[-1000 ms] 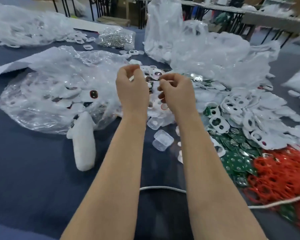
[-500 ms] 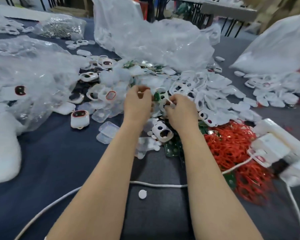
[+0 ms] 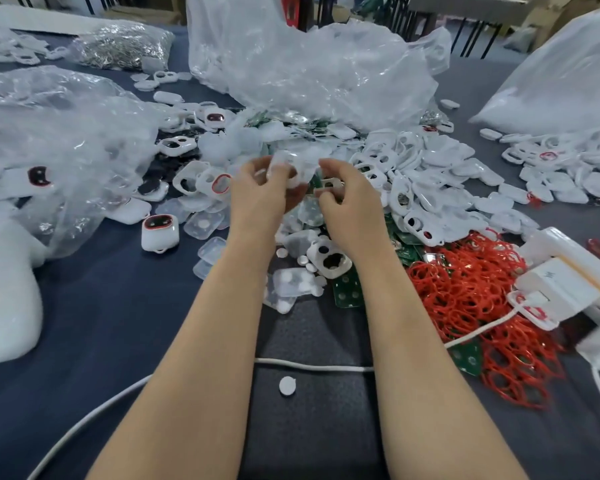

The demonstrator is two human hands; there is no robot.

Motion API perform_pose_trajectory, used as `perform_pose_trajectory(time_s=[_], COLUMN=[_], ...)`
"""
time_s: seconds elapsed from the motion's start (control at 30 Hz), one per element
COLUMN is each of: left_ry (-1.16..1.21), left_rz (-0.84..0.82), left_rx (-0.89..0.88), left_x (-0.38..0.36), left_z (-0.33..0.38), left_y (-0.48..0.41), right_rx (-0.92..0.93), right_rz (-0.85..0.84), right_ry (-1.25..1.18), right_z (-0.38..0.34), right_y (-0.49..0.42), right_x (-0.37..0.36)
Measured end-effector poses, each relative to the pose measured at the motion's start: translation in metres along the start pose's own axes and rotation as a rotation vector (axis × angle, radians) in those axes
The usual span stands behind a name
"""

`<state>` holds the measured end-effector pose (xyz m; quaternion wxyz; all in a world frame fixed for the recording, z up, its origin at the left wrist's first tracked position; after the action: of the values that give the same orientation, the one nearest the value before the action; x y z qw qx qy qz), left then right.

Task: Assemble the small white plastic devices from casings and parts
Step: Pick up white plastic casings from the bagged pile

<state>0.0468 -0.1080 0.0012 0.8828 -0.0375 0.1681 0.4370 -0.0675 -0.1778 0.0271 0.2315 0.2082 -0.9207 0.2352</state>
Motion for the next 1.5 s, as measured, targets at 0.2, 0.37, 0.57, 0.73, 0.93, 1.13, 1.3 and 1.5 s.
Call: perform_pose_trajectory(time_s=[0.2, 0.37, 0.57, 0.73, 0.93, 1.13, 1.3, 1.5], left_ry=[0.378, 0.320, 0.182, 0.061, -0.005, -0.028, -0.069, -0.107], left_rz=[0.226, 0.260, 0.088, -0.164, -0.280, -0.268, -0.223, -0.104], left_rx=[-0.036, -0.073, 0.083, 0.213, 0.279, 0.253, 0.224, 0.159], left_x=[0.049, 0.076, 0.039, -0.033, -0.076, -0.077, -0.057, -0.018], left_z=[0.036, 0.051, 0.022, -0.010, -0.032, -0.030, -0.025, -0.011], left_y=[-0.009, -0.013, -0.006, 0.019, 0.041, 0.038, 0.024, 0.002], right_rx=[0.034, -0.035, -0.213, -0.383, -0.457, -0.320, -0.201, -0.241], right_rz=[-0.101, -0.205, -0.116, -0.036, -0.137, 0.193, 0.227, 0.145], right_ry=[0.106, 0.184, 0.341, 0.489, 0.630, 0.360, 0.067, -0.504], right_z=[-0.031, -0.037, -0.004, 0.030, 0.059, 0.045, 0.023, 0.008], right_y=[-0.008, -0.007, 0.005, 0.037, 0.065, 0.045, 0.018, -0.008], right_x=[-0.051, -0.078, -0.011, 0.067, 0.092, 0.106, 0.083, 0.030])
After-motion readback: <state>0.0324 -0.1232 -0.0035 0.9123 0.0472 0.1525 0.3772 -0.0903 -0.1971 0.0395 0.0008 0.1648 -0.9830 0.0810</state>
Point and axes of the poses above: each hand's wrist, its own y-axis away from the middle knuckle, its own x-axis out of the back of the hand, z = x × y, the point moved 8 cm from there along -y, towards the middle knuckle, and after that the axes turned 2 degrees about z, right-handed, at the moved point
